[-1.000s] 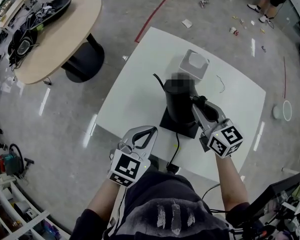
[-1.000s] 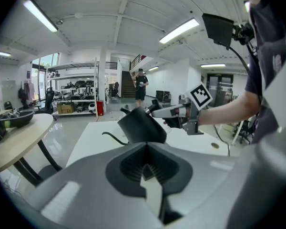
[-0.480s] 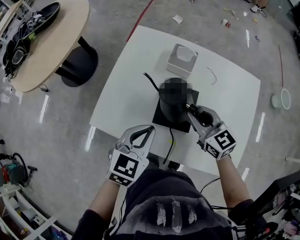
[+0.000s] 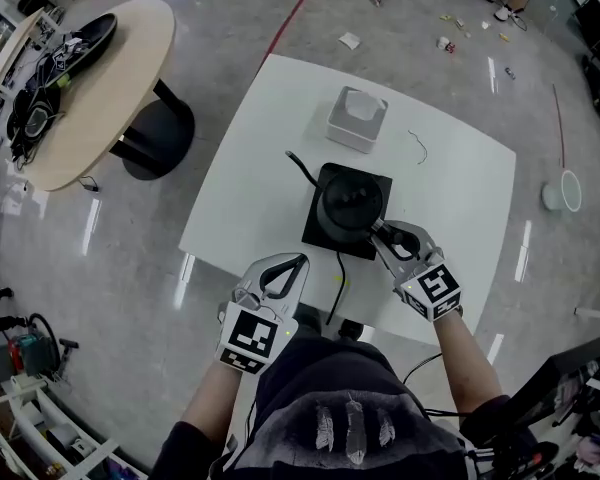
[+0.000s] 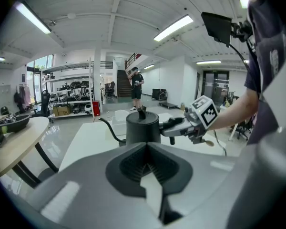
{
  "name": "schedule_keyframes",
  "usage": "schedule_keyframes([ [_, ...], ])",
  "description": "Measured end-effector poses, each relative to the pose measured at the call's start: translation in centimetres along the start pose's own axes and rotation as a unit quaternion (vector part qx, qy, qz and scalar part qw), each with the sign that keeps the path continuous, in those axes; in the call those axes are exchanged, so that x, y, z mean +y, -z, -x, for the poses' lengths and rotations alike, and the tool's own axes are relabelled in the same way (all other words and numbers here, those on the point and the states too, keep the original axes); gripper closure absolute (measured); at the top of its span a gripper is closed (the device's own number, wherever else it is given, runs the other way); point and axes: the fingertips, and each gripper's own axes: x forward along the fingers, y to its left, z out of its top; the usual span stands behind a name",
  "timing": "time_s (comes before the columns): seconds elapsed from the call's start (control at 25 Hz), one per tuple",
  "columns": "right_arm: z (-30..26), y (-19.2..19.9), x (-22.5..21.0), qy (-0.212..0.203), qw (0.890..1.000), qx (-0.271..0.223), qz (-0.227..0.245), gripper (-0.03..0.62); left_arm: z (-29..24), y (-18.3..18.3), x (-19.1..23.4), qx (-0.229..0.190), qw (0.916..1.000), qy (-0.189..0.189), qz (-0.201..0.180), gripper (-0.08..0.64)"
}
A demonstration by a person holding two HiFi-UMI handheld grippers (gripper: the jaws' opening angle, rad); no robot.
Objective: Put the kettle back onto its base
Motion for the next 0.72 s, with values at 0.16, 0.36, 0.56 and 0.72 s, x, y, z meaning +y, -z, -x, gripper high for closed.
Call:
schedule_keyframes([
  [0.16,0.0,1.1,0.0,0.009,1.0,0.018,0.005,0.522,0.0,0.5,-0.2,0.003,1.0,0.004,0.001,0.56],
  [0.36,-0.7,1.7,-0.2,0.016,1.0,0.019,-0.003,0.515,-0.5,1.0,-0.3,0.002,1.0,0.008,-0.001,0.56],
  [0.56,-0.5,2.5,-0.2,0.017,0.998,0.055,-0.012,0.468,-0.5,0.5,-0.7,0.001,0.9999,0.011,-0.005,0.56],
  [0.72,0.2,2.8,-0.5,0.034,0.997,0.06,-0.042,0.309,-0.8,-0.2,-0.7,-0.001,0.9996,0.02,-0.019,0.56],
])
